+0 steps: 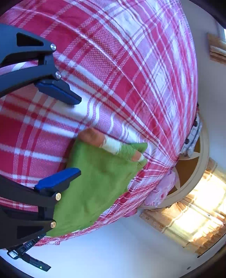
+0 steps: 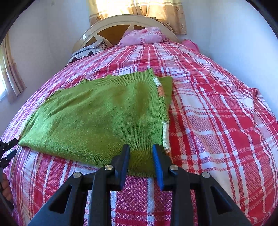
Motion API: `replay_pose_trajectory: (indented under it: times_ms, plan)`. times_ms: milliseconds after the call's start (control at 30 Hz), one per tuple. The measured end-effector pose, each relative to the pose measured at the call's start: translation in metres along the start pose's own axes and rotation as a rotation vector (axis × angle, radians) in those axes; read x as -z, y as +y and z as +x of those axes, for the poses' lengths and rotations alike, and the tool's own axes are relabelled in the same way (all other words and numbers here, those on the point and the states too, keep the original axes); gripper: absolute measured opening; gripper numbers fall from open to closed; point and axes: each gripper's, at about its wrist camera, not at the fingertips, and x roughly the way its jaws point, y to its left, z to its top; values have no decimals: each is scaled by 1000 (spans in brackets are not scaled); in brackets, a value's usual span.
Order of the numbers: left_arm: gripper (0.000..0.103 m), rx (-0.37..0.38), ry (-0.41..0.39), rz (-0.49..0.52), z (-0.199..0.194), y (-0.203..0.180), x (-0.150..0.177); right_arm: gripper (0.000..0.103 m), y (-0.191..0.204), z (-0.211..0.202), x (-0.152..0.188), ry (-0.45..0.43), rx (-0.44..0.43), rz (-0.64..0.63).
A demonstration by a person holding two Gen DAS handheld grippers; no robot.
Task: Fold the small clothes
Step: 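Grasp the orange-and-white striped cuff end with the left gripper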
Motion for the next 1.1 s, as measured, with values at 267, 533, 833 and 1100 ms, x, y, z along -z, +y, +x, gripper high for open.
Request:
replay_pose_trajectory:
  times_ms: [267, 533, 833, 1100]
  plan:
    - [76, 172, 73, -60, 24, -21, -4, 29, -2, 0, 1, -3, -15, 14]
    - [76, 162, -17, -190, 34, -1, -24, 29, -2, 0, 1, -3, -17, 17]
    - [29, 141, -2, -196, 43, 20, -24, 29, -3, 1, 1, -1, -19, 17]
    - [22, 143, -4, -154, 42, 18, -22, 28, 1, -2, 1, -19, -4, 3]
